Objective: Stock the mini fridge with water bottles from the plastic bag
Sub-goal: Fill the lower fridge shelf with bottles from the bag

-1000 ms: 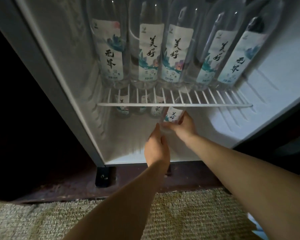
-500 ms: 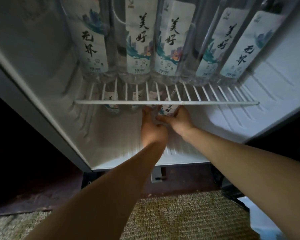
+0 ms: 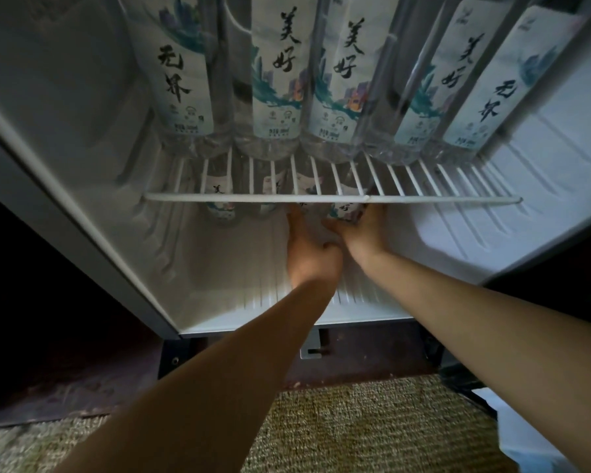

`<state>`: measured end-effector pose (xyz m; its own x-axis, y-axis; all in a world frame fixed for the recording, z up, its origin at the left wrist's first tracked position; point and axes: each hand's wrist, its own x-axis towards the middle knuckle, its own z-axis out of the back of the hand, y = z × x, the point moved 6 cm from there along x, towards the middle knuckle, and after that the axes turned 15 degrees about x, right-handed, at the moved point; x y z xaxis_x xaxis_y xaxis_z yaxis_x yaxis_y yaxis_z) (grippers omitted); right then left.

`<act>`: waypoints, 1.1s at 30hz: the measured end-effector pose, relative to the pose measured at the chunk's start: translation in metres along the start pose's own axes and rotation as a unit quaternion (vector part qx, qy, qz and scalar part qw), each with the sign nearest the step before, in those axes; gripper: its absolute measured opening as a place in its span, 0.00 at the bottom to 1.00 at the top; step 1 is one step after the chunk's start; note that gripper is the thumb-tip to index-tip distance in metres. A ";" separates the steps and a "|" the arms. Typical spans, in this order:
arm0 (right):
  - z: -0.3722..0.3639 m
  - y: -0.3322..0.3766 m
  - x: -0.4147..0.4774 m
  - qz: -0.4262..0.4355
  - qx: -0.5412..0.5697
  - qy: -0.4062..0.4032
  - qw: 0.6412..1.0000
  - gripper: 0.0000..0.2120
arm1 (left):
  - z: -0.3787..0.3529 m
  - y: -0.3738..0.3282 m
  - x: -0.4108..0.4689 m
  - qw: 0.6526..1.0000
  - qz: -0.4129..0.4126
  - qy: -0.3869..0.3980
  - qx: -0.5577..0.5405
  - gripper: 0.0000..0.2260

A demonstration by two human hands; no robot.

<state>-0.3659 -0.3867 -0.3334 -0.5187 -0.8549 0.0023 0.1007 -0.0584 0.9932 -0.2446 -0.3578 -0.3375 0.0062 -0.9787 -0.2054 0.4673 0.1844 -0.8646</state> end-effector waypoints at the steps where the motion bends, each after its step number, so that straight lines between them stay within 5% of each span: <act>1: -0.001 0.002 0.002 0.006 -0.004 -0.011 1.000 0.41 | 0.000 0.001 -0.001 1.000 0.001 0.002 -0.002 0.40; 7: -0.003 -0.004 0.014 -0.070 -0.122 0.045 0.989 0.12 | 0.000 0.005 0.001 1.000 -0.007 -0.001 0.003 0.42; 10: -0.006 -0.003 0.019 -0.049 -0.115 0.014 0.992 0.15 | -0.002 0.006 0.002 1.000 -0.010 -0.003 0.009 0.43; 14: -0.017 0.002 0.024 -0.023 -0.121 0.016 0.992 0.31 | -0.002 0.009 0.005 1.000 0.006 0.004 0.005 0.43; 22: -0.013 -0.007 0.023 -0.080 -0.121 0.034 0.989 0.22 | 0.003 0.013 0.007 1.000 -0.001 0.022 0.008 0.42; 33: 0.002 -0.026 -0.012 -0.065 0.008 -0.039 0.997 0.32 | 0.011 0.023 -0.005 0.999 -0.022 0.011 0.030 0.35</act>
<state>-0.3634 -0.3737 -0.3590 -0.5904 -0.7984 -0.1188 0.0150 -0.1580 0.9873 -0.2239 -0.3494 -0.3515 -0.0353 -0.9833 -0.1788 0.5186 0.1349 -0.8443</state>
